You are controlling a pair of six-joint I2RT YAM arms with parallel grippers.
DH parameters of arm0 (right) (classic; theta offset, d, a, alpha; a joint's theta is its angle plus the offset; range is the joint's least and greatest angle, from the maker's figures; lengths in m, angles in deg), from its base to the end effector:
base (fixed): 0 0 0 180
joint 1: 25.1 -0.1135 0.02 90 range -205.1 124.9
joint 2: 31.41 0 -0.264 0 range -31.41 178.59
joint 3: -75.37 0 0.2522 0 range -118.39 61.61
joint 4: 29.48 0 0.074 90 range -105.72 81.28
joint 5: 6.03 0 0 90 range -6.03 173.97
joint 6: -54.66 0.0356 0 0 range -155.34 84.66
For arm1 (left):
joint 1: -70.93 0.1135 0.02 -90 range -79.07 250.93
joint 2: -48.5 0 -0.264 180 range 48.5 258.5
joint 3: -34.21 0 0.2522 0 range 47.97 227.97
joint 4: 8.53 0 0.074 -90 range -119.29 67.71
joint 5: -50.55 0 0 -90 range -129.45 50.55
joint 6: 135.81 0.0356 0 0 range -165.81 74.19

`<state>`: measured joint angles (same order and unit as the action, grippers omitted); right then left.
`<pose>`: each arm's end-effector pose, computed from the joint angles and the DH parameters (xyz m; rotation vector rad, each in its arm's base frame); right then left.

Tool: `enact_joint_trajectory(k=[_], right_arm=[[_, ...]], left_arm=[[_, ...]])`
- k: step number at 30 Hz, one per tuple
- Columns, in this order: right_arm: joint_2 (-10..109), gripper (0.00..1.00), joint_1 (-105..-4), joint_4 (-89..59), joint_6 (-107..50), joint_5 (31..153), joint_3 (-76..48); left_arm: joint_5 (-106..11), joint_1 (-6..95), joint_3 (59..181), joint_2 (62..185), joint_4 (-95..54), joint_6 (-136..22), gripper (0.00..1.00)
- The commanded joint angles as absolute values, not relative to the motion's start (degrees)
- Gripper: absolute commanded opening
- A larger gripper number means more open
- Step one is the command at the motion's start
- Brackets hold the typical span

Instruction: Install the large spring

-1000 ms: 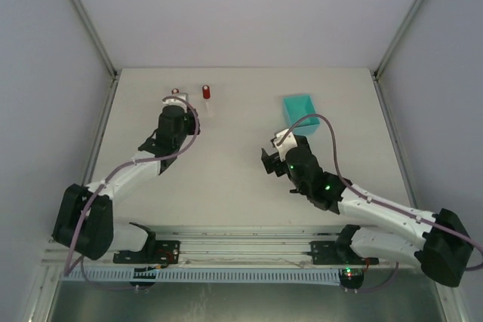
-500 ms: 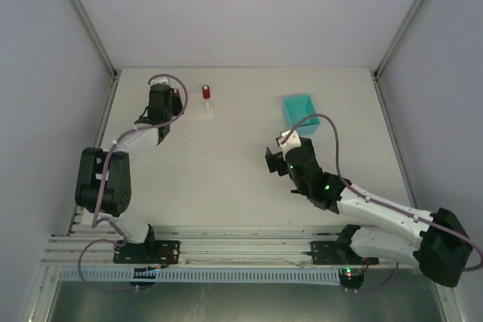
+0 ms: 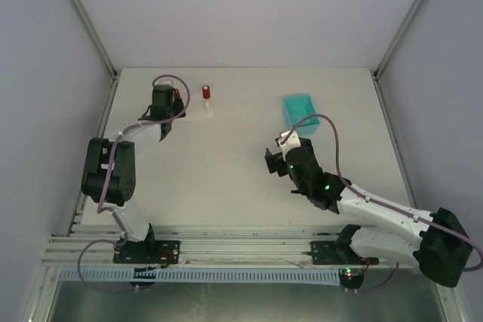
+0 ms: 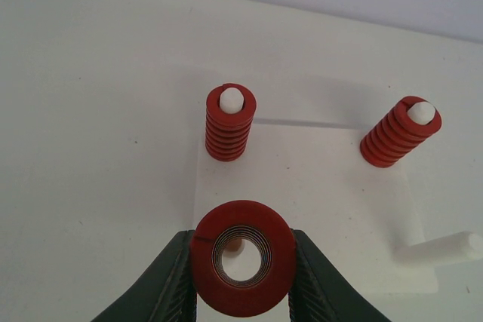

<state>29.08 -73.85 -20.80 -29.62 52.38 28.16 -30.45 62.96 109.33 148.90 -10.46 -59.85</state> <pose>0.1671 0.1623 0.2463 -0.3523 1.8634 0.1069 0.3898 -0.0489 0.2155 -0.2056 2.0299 -0.0800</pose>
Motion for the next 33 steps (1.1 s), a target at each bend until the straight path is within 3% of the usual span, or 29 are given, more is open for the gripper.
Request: enact_joint_trajectory(k=[1, 16, 28, 33], right_arm=[[28.3, 0.99, -73.5, -21.8, -30.0, 52.3, 28.5], [29.3, 0.99, -73.2, -22.0, -30.0, 52.4, 28.5], [30.3, 0.99, -72.9, -21.7, -29.9, 52.5, 28.1], [29.8, 0.99, -72.4, -21.2, -29.7, 52.5, 27.9]], left_arm=[[-31.0, 63.5, 112.7, 149.7, -9.8, -59.0, 0.00], [-31.7, 64.2, 114.1, 153.8, -11.2, -58.9, 0.03], [-32.2, 64.2, 115.4, 154.6, -13.3, -59.7, 0.39], [-32.8, 64.2, 114.9, 153.2, -14.3, -60.3, 0.47]])
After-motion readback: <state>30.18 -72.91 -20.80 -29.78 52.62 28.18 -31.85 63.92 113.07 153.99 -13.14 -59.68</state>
